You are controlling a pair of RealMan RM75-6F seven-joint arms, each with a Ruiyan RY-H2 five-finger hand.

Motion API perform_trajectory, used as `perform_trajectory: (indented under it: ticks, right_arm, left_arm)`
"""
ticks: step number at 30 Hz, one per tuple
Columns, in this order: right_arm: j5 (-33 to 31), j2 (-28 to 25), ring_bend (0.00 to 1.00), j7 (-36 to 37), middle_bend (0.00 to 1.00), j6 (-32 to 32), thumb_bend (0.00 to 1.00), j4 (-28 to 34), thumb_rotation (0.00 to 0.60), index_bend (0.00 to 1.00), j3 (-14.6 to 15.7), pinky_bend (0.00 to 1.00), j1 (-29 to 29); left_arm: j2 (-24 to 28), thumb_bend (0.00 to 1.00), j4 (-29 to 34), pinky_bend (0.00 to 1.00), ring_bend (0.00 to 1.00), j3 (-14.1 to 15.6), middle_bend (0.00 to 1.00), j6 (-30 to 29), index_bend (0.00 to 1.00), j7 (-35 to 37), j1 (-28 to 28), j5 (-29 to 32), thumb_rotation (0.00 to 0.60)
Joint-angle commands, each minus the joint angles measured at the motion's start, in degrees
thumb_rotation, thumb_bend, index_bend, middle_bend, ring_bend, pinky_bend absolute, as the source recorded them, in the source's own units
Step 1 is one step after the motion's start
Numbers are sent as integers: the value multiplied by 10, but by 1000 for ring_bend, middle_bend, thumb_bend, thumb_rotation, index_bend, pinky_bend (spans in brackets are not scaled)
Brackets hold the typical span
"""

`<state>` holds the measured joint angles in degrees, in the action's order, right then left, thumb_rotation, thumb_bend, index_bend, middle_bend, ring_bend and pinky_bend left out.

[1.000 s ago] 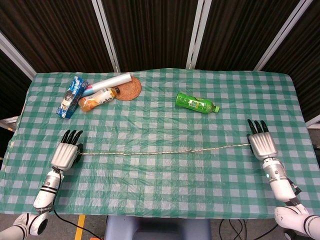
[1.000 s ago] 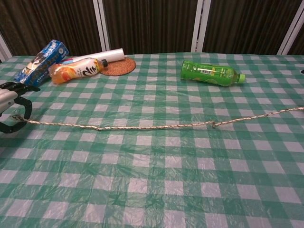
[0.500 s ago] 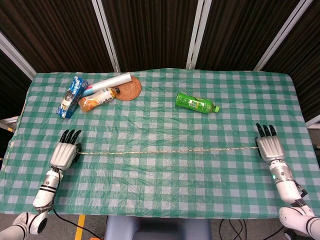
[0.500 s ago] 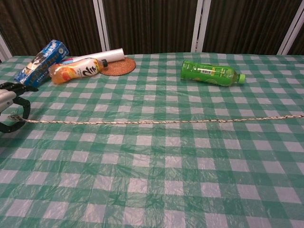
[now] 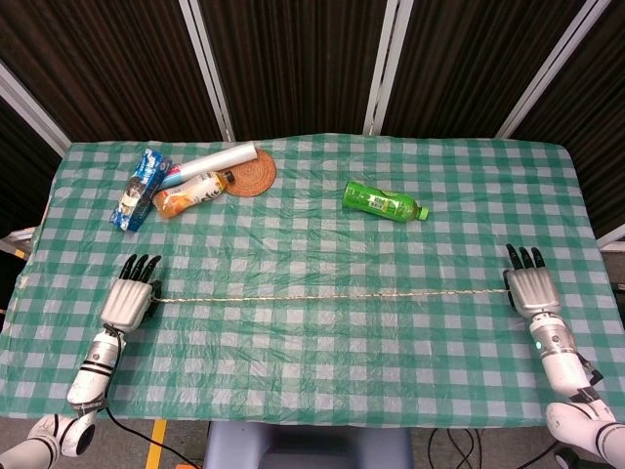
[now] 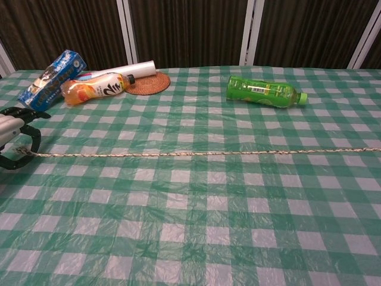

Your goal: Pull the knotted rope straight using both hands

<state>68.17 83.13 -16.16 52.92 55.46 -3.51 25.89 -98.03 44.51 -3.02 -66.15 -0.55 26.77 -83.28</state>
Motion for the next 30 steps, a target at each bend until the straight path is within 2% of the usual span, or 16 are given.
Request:
perform_trajectory:
  ticks: [1,12,14,17,22,24,26,30]
  right_arm:
    - [1,2,0,1,58,-3,619,-4,600,750,-1,0,-1]
    - [8,9,0,4,58,-11,619,-10,600,667,1,0,-2]
    - [12,12,0,3,58,-11,619,-11,600,663,2,0,-2]
    - [10,13,0,1,58,-13,619,-14,600,620,0,0,-2]
    - [2,10,0,-4,53,-27,619,-13,600,407,-2,0,-3]
    - [-5,7,0,-10,26,-34,619,-10,600,291,-3,0,-3]
    - [-11,3,0,-15,2,-40,619,-4,600,175,-4,0,-4]
    - [-19,-10,0,-22,0,-36,619,14,600,67,-8,0,-8]
  left_arm:
    - [-2,430,-2,17,0,0,66,3,621,0,0,1,600]
    - [-8,430,-3,17,0,6,66,8,592,4,2,-5,600]
    - [-10,430,0,17,0,9,66,9,569,3,4,-10,600]
    - [-11,431,0,17,0,9,64,11,462,-3,4,-9,600]
    - [-3,438,13,17,0,10,43,21,110,-7,3,-4,600]
    - [2,442,22,17,0,11,30,22,22,-8,1,-3,600]
    - [10,441,34,17,0,11,18,21,0,-5,-1,-2,600]
    - [31,436,64,19,0,8,1,9,0,4,-8,-1,600]
